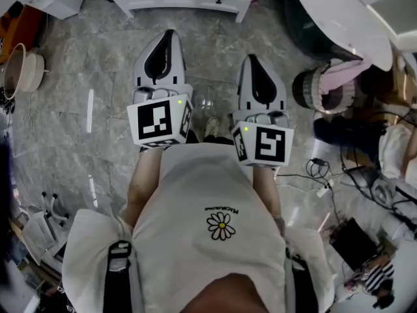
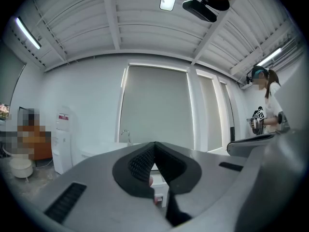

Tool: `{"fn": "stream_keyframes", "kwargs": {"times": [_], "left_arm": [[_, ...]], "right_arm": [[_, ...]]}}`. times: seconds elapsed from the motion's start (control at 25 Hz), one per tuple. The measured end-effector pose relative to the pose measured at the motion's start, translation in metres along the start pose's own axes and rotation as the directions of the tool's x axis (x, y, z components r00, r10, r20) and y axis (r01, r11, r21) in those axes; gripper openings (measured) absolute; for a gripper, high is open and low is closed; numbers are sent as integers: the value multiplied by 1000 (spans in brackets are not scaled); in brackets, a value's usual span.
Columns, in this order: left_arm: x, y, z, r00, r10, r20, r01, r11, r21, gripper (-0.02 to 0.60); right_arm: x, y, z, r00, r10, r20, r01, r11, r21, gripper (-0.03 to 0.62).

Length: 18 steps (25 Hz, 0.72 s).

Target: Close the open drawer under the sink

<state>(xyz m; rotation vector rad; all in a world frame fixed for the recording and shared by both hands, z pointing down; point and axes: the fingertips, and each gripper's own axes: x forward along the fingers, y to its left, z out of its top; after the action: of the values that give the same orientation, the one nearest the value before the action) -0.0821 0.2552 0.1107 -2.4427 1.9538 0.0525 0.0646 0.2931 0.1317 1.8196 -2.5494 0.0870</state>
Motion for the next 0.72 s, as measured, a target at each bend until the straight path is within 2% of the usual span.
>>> {"fn": "stream_keyframes", "kwargs": {"times": [0.32,0.56,0.72], "left_arm": [[-8,-10,-5,999,40,31,-40,999,6,21],[-9,-12,3,997,43,60,-42,999,-13,21],[-3,-21,11,994,8,107,2,995,-98,20]], "right_arm": [[-12,-18,-23,999,36,-23,-35,998,56,29],[-18,-17,-16,999,49,-8,-49,998,26,29],[-21,-19,-11,999,34,23,-35,999,22,29]]}}
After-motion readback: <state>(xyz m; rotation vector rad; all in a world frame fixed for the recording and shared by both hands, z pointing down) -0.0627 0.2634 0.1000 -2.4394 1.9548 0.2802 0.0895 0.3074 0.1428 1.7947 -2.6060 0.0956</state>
